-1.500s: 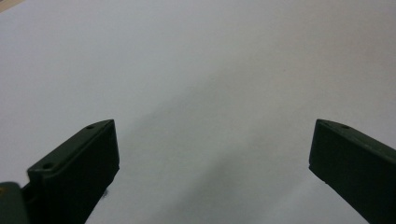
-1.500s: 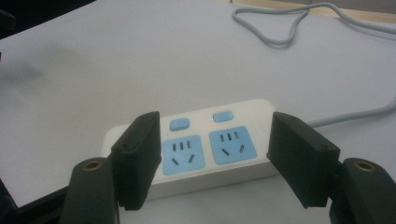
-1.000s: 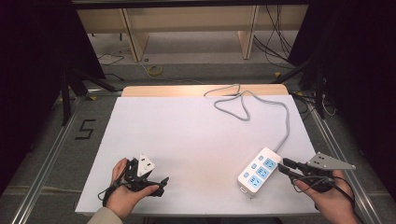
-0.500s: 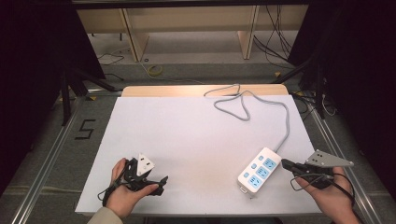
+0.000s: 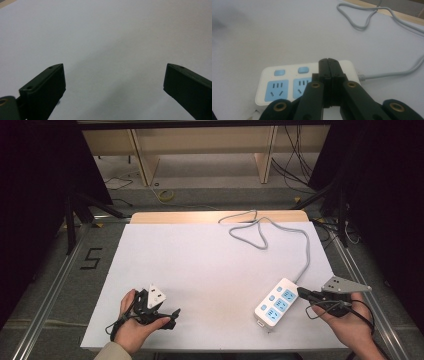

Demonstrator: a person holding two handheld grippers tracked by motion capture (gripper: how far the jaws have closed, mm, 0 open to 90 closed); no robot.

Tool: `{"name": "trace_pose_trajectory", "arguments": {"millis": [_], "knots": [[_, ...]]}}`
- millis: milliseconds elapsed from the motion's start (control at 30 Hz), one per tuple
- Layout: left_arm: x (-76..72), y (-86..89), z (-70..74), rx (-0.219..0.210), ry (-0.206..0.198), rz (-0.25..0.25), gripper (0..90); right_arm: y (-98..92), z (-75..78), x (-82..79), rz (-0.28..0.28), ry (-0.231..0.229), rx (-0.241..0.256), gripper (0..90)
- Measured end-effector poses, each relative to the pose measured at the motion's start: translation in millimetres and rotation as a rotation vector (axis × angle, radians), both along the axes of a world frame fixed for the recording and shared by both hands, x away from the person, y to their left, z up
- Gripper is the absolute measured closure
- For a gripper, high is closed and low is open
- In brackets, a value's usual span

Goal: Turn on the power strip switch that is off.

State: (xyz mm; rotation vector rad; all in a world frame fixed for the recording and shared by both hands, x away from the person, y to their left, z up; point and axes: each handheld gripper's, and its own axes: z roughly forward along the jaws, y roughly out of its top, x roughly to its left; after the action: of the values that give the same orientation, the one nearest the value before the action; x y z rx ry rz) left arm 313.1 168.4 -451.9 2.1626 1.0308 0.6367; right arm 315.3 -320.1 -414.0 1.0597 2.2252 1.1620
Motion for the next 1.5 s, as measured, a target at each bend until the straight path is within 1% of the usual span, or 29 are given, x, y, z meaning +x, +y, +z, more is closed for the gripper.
{"name": "trace_pose_trajectory", "arguments": {"millis": [700, 900, 933, 1000, 1200, 1500], "knots": [[1.0, -1.1, -0.1, 0.004, 0.0, -0.005, 3.6, 8.4, 6.5, 9.5, 0.021, 0.03, -0.007, 90.0], [1.0, -1.9, -0.4, 0.005, -0.001, -0.004, 3.6, 13.8, 7.9, 12.4, 0.041, 0.046, -0.022, 90.0], [1.1, -1.7, 0.0, 0.017, 0.001, -0.009, 3.5, 15.1, 8.2, 12.8, 0.044, 0.049, -0.022, 90.0], [1.2, -2.2, -0.2, 0.022, -0.001, -0.01, 3.6, 17.1, 8.9, 13.8, 0.05, 0.054, -0.029, 90.0], [1.6, -2.6, -0.3, 0.017, -0.001, -0.012, 3.6, 22.0, 10.0, 17.3, 0.057, 0.069, -0.038, 90.0], [1.9, -3.1, -0.4, 0.014, 0.0, -0.011, 3.6, 26.5, 6.8, 23.3, 0.059, 0.102, -0.054, 90.0]]}}
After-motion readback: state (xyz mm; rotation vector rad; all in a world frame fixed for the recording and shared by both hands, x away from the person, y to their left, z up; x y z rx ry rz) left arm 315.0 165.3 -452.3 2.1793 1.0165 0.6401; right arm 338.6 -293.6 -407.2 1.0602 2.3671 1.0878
